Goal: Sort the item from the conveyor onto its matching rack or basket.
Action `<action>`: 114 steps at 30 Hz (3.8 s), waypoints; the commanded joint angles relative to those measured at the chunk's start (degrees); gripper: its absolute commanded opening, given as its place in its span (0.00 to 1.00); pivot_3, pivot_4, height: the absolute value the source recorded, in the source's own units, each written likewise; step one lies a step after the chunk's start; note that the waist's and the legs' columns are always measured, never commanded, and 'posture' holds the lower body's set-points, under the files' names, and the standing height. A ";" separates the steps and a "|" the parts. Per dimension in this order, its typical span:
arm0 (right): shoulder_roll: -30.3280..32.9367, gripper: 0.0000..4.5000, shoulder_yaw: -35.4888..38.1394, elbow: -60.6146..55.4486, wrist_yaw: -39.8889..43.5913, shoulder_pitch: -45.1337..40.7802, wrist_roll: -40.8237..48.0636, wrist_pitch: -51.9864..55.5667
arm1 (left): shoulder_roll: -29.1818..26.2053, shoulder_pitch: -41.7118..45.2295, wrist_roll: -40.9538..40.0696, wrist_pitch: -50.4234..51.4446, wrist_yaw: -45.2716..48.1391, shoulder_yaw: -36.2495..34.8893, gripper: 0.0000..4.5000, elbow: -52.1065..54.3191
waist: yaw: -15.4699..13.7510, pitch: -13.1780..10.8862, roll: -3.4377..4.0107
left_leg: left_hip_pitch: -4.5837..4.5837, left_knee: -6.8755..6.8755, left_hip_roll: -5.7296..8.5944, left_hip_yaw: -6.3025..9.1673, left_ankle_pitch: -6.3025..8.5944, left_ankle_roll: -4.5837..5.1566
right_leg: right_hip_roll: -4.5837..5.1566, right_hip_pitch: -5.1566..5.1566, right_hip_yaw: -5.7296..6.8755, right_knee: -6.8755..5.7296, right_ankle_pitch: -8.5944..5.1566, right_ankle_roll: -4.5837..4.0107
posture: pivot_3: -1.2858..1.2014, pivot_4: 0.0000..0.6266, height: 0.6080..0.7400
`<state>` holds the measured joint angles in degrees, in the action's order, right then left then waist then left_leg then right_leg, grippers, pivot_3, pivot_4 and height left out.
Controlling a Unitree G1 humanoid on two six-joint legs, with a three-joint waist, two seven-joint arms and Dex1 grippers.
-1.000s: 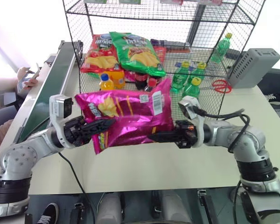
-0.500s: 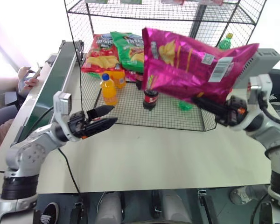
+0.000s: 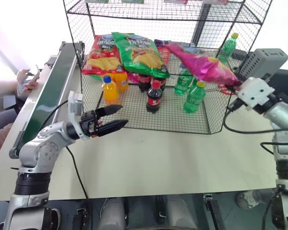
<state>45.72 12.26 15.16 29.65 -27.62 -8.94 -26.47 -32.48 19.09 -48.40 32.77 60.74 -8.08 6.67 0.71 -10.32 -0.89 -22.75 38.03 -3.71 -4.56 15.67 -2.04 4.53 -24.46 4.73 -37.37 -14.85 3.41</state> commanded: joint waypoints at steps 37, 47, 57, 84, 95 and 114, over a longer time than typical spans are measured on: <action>2.07 0.98 -12.72 8.60 -10.86 -16.07 -11.32 6.33 | 5.33 -3.96 3.97 -11.52 -4.44 -2.70 1.00 5.90 | 0.10 0.01 -0.01 | 0.01 -0.01 -0.02 0.01 -0.05 -0.07 | -0.01 0.02 -0.03 -0.02 0.04 0.04 | 0.52 0.24 1.00; 5.01 0.98 -10.36 5.22 8.07 -14.27 5.15 8.58 | 5.67 -3.14 5.85 -12.89 -3.89 -1.76 1.00 4.58 | 0.17 0.01 -0.02 | 0.04 -0.01 -0.03 0.00 -0.03 -0.04 | -0.02 0.03 -0.02 -0.01 0.04 0.04 | 0.52 0.24 1.00; 3.10 0.93 -9.89 0.46 15.92 -14.78 12.33 11.43 | 6.01 -3.31 7.40 -13.76 -3.63 -1.43 1.00 4.32 | -0.09 0.01 -0.01 | 0.03 0.00 -0.02 0.00 -0.02 -0.03 | -0.01 0.04 -0.01 -0.01 0.05 0.04 | 0.52 0.24 1.00; 1.05 0.36 -13.45 14.19 2.16 -21.63 -3.11 0.20 | 6.01 -4.67 8.58 -14.11 -4.23 -1.43 1.00 5.69 | 0.02 0.01 -0.01 | 0.03 0.00 -0.02 -0.02 -0.04 -0.05 | 0.01 0.03 -0.01 -0.01 0.05 0.04 | 0.52 0.24 1.00; 4.71 0.92 -10.32 7.40 18.01 -17.61 11.00 5.33 | 6.09 -5.12 9.51 -14.84 -4.44 -0.57 1.00 6.05 | -0.07 0.00 0.00 | 0.03 0.00 -0.02 -0.01 -0.03 -0.03 | 0.01 0.03 0.00 -0.02 0.05 0.04 | 0.52 0.24 1.00; 0.56 0.96 2.17 -34.39 26.02 14.75 59.85 57.70 | -6.95 -11.71 14.95 -11.26 -10.45 -8.76 1.00 8.19 | -0.23 0.01 0.00 | 0.05 -0.01 -0.04 0.05 0.07 0.12 | 0.04 0.12 0.06 0.05 0.07 0.03 | 0.52 0.24 1.00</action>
<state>45.89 13.61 -14.07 55.28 -13.33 48.21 29.91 -38.18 8.28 -32.02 20.61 50.02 -14.10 12.58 0.48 -10.31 -0.89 -22.70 38.03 -3.75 -4.53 15.74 -1.92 4.57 -24.36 4.78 -37.32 -14.78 3.44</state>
